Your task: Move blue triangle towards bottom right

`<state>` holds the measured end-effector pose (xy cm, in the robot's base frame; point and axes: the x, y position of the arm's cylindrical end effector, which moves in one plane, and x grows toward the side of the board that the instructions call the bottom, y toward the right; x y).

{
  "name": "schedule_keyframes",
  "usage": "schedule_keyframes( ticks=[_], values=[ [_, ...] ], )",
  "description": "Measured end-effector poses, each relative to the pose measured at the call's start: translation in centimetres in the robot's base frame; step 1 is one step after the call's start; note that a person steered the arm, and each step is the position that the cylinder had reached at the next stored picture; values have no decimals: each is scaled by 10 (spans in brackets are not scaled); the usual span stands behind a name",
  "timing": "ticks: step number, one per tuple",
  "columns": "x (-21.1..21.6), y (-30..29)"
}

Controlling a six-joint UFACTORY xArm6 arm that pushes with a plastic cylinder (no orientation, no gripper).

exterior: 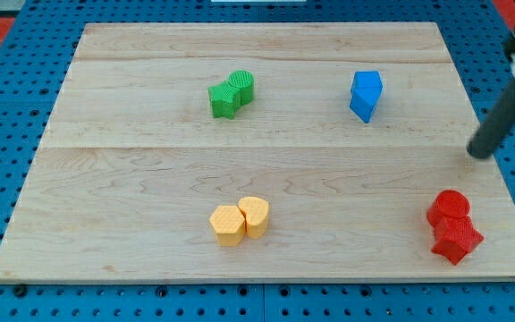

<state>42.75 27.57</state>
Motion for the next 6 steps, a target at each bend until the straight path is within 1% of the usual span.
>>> schedule_keyframes(
  ticks=[1,2,3,4,5,6],
  values=[
    [-74,-6],
    [-86,-79],
    [-88,-143],
    [-62,-164],
    [-30,-115],
    [-53,-109]
  ],
)
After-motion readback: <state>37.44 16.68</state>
